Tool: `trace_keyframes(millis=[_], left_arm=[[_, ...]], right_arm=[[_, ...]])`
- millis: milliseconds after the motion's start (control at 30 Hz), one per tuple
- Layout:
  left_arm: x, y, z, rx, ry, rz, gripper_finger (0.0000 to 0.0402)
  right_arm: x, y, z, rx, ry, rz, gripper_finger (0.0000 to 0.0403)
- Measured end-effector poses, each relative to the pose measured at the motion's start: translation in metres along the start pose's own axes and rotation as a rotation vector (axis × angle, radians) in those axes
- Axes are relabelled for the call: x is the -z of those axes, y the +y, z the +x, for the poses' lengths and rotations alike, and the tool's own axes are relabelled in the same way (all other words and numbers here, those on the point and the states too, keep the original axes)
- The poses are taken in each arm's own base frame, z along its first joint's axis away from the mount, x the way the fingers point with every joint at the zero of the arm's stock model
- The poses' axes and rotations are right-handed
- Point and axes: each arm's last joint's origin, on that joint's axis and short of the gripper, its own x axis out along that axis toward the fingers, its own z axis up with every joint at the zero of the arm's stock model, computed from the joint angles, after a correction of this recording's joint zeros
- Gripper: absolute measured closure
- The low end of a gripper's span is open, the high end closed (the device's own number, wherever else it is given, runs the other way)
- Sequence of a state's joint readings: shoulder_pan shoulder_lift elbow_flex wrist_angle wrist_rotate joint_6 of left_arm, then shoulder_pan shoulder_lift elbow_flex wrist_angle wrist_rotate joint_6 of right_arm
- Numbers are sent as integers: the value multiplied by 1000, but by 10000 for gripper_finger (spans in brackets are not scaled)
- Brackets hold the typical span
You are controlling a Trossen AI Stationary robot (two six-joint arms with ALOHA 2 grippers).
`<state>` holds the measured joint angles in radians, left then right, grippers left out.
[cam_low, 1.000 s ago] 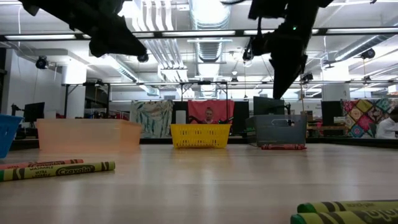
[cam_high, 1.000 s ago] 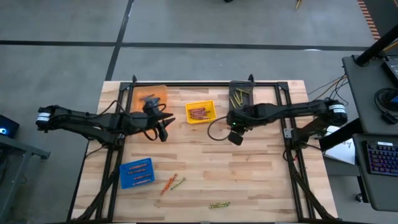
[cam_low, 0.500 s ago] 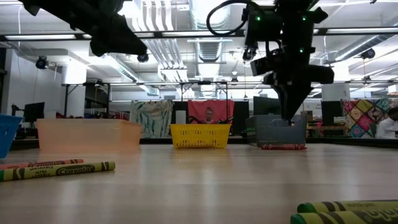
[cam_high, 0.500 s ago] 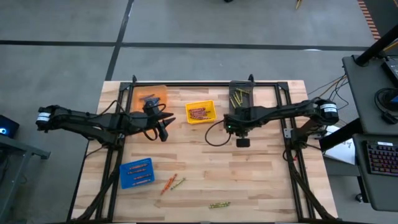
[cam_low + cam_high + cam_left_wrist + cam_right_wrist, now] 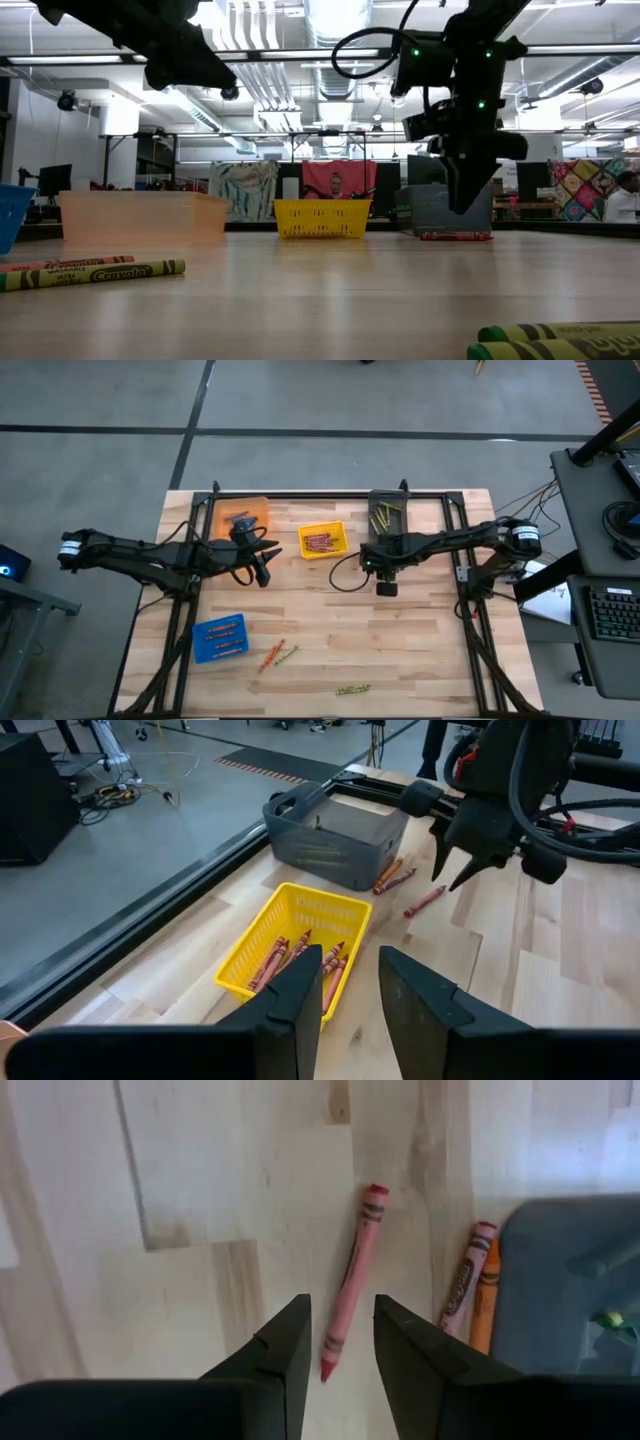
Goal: Sort crayons
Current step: Put the red crayon into the yellow bin
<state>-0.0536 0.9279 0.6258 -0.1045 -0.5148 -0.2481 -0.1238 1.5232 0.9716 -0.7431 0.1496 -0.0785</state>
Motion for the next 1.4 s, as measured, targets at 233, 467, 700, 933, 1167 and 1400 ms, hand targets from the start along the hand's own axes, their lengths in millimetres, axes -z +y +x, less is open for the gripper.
trace_keyframes(millis=[233, 467, 700, 933, 1167, 1400], left_arm=[[0, 0, 0, 0, 0, 0, 318], [0, 0, 0, 0, 0, 4, 318], [0, 0, 0, -1, 2, 4, 318], [-1, -1, 1, 2, -14, -4, 318], [1, -8, 11, 16, -39, -16, 318], [3, -22, 19, 56, -64, -16, 318]], right_arm=[[-4, -4, 20, 4, 18, 22, 301], [-5, -7, 42, 1, 76, 46, 301], [-5, -6, 45, -1, 88, 35, 309], [-5, -7, 44, -52, 72, 29, 366], [-5, -7, 42, -52, 61, 22, 392], [-9, -9, 20, -115, -17, 40, 394]])
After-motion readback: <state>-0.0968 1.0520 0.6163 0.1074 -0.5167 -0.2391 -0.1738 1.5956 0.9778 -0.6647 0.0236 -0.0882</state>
